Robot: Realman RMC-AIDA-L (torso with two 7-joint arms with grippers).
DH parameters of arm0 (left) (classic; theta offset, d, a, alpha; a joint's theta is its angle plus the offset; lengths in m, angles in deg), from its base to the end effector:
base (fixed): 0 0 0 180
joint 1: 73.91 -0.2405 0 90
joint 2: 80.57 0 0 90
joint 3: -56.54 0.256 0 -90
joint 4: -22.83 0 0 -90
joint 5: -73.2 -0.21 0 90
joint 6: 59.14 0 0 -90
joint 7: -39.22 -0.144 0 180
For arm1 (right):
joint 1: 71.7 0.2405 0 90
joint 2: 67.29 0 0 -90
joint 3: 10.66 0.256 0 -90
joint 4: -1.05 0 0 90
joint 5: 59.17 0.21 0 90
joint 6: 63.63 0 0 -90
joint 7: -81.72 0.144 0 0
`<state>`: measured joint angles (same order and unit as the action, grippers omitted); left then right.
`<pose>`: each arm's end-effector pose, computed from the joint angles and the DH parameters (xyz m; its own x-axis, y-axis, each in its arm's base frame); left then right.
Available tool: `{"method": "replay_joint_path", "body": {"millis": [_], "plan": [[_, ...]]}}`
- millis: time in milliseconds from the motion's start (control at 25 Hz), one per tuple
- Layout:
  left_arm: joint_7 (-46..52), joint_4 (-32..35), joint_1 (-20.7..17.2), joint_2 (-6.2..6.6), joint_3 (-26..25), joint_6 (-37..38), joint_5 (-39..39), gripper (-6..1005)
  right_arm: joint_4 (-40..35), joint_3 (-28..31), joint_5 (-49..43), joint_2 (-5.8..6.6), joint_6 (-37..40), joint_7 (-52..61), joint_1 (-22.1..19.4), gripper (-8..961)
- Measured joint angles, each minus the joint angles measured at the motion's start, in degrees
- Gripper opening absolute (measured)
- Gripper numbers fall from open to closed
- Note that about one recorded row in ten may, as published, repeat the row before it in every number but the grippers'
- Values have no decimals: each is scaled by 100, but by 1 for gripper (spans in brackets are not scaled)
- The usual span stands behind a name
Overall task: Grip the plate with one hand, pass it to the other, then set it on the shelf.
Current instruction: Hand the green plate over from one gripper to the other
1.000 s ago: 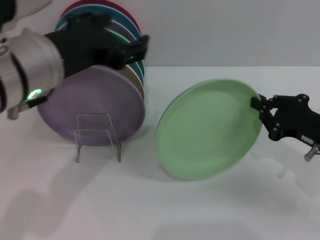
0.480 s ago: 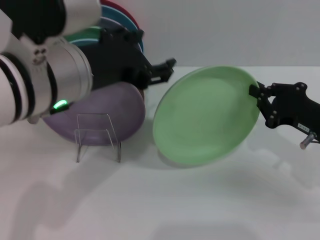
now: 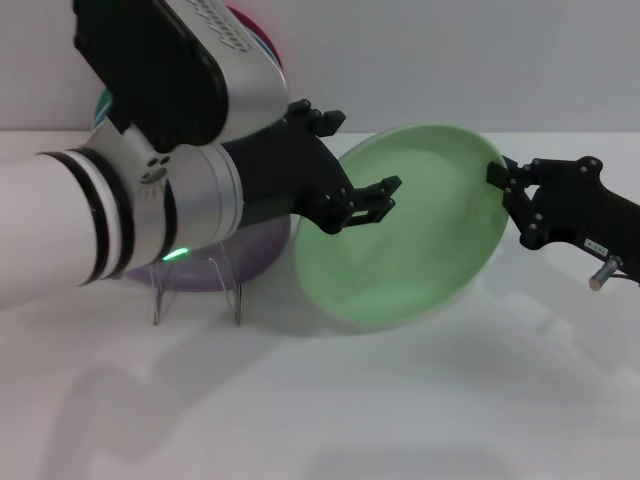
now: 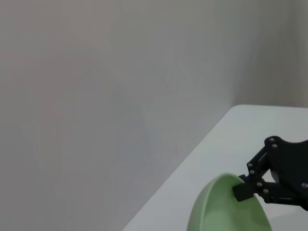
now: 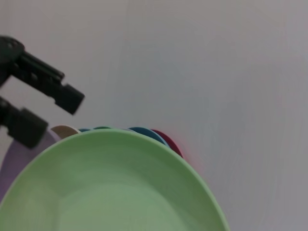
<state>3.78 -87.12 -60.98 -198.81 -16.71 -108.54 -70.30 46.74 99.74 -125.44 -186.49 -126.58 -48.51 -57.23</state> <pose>-0.0677 0.3063 -0.0056 0.9710 0.0453 0.2348 0.1838 -0.7696 -0.6115 0.2694 0.3375 0.0146 0.8246 0.0725 -0.5611 -0.3787 -0.6660 -0.6426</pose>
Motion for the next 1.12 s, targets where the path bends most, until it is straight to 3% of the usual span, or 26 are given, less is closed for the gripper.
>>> {"method": "replay_joint_path", "body": {"millis": [360, 800, 960, 1120], "plan": [[-43, 440, 151, -3, 54, 326, -144, 784, -34, -52, 83, -14, -168, 40, -22, 91], [-48, 510, 190, -6, 82, 350, -205, 778, -71, -46, 132, -8, -252, 45, -49, 110], [-49, 483, 181, -5, 103, 349, -206, 601, -71, -42, 132, -7, -253, 48, -43, 117], [-52, 500, 218, -5, 110, 340, -214, 598, -66, -42, 132, -2, -263, 50, -45, 124]]}}
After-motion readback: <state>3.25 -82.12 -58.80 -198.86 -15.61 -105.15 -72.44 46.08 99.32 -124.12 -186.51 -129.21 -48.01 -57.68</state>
